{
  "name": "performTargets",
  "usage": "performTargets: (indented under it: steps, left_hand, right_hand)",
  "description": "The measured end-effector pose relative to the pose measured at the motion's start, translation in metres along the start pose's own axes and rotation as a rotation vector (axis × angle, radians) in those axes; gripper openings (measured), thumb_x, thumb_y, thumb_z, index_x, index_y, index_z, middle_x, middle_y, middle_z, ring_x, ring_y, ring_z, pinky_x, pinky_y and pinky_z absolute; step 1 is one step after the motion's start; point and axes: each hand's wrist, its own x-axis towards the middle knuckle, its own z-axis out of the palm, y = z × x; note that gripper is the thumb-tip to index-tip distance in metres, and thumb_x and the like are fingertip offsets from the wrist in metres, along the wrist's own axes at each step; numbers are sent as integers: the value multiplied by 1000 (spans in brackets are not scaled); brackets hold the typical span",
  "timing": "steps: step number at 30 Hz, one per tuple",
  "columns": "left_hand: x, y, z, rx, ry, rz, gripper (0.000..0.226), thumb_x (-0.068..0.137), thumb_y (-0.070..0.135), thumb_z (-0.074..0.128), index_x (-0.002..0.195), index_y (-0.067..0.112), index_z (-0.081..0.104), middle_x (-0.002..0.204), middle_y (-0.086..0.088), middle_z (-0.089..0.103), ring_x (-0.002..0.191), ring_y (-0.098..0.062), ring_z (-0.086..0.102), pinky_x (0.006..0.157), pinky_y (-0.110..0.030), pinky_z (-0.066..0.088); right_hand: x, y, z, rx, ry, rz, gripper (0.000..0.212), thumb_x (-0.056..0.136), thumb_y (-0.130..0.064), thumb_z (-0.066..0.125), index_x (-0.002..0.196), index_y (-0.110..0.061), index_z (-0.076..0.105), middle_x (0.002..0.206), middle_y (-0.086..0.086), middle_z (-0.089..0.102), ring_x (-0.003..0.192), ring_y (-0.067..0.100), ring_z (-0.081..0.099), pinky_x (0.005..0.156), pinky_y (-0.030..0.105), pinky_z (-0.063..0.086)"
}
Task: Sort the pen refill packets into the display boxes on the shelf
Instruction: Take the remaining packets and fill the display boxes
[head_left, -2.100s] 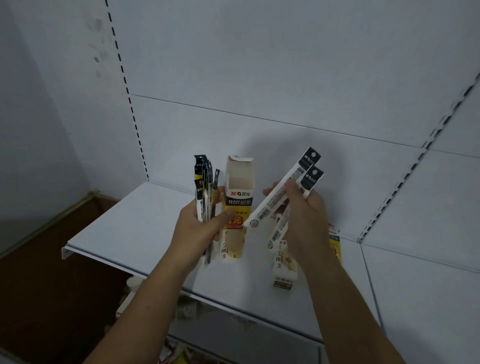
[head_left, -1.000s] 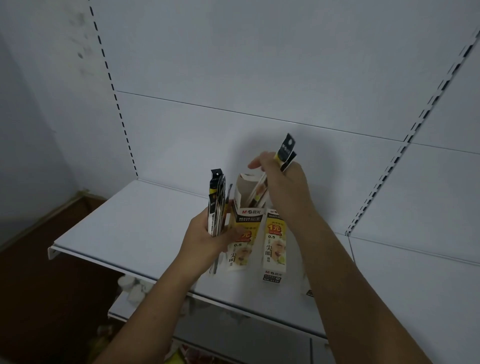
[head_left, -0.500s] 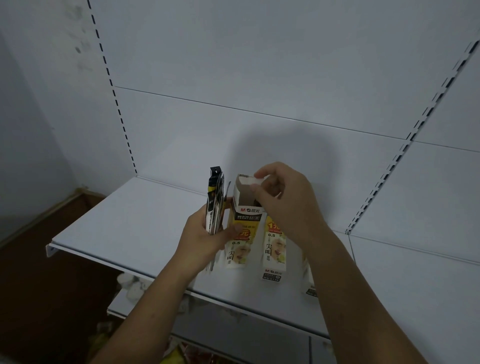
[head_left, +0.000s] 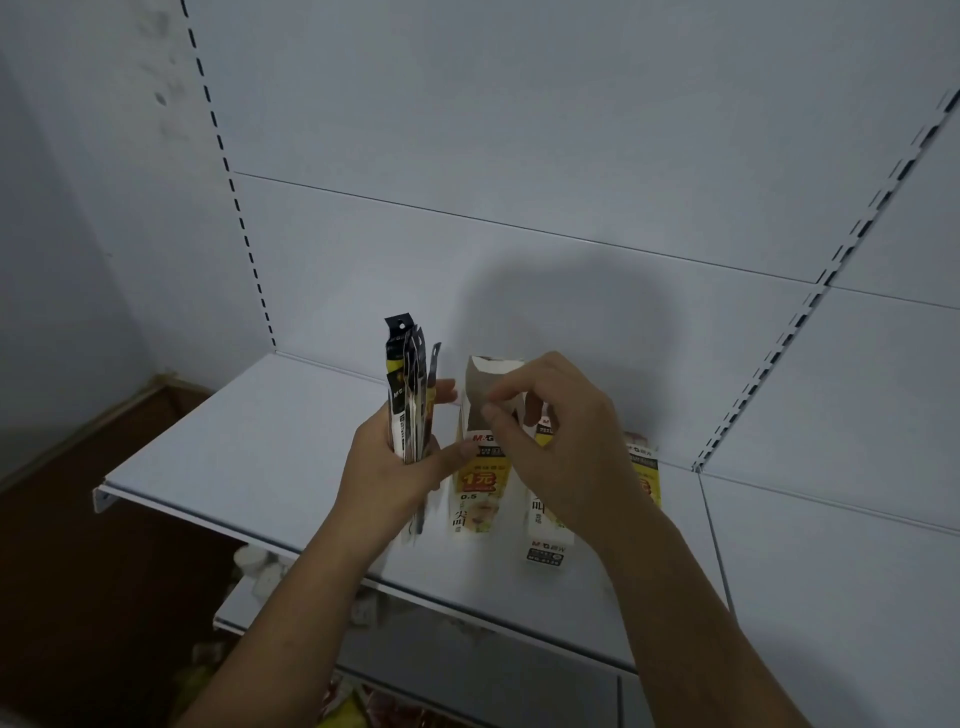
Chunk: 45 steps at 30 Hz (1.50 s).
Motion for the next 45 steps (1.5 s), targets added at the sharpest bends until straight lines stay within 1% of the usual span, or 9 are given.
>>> performTargets:
  steps: [5, 8, 15, 20, 25, 28, 35, 41, 45]
  left_hand:
    - [-1, -1, -4, 2, -49, 18, 53, 86, 10, 82, 131, 33, 65, 70, 11, 70, 66, -15, 66, 73, -26, 60]
    - [0, -3, -5, -2, -79, 1, 54, 85, -1, 81, 130, 26, 68, 86, 6, 78, 80, -13, 75, 79, -28, 63]
    - [15, 0, 3, -70, -55, 9, 47, 87, -12, 72, 126, 15, 70, 76, 14, 73, 68, -2, 67, 63, -18, 52]
    - [26, -2, 7, -44, -15, -20, 52, 87, 3, 81, 133, 25, 67, 78, 13, 73, 65, -3, 65, 62, -24, 53]
    - [24, -7, 1, -64, 87, -27, 41, 91, 23, 80, 128, 33, 67, 107, 4, 73, 65, -6, 62, 66, -29, 53]
    - [20, -11, -5, -163, 69, -34, 24, 97, 27, 74, 120, 34, 71, 85, 0, 64, 61, -16, 53, 66, -38, 50]
    - [5, -4, -8, -561, -133, -175, 37, 93, 29, 60, 123, 8, 66, 87, -11, 58, 56, -19, 48, 57, -32, 44]
    - [-3, -2, -2, -293, -157, -157, 39, 99, 47, 59, 103, 10, 71, 70, -14, 61, 60, -28, 55, 65, -39, 47]
    - [-13, 13, 2, -223, -180, -111, 36, 102, 46, 54, 95, 15, 73, 69, -20, 69, 56, -31, 62, 58, -35, 50]
  right_hand:
    - [-3, -5, 2, 15, -84, -20, 22, 85, -11, 82, 101, -21, 72, 98, -21, 56, 87, -6, 57, 71, 6, 42]
    - [-4, -1, 6, -28, -197, -39, 33, 81, -4, 82, 109, -20, 73, 101, -26, 52, 90, -14, 53, 73, 3, 41]
    - [8, 11, 13, -102, -124, -89, 33, 82, 10, 72, 103, -14, 76, 95, -32, 47, 86, -16, 53, 74, 3, 39]
    - [17, 20, 14, -103, -112, -46, 31, 81, 7, 72, 103, -15, 75, 96, -20, 52, 83, -12, 53, 71, 6, 40]
    - [16, 23, 15, -107, -107, -20, 21, 88, -5, 74, 106, -16, 74, 100, -14, 56, 82, -12, 52, 70, 7, 40]
    - [17, 24, 16, -107, -127, 11, 19, 90, -8, 74, 106, -18, 74, 98, -16, 54, 81, -9, 53, 70, 9, 40]
    - [11, 22, 13, -95, -75, 6, 17, 93, -8, 72, 107, -18, 73, 102, -9, 61, 78, -3, 54, 68, 11, 43]
    - [1, -14, 12, 171, 14, 202, 8, 98, -20, 71, 104, -17, 73, 83, -15, 70, 63, 3, 64, 56, 9, 44]
    - [0, -24, 7, 229, 0, 379, 26, 90, -41, 79, 108, -26, 69, 84, -8, 73, 63, 8, 69, 55, 17, 52]
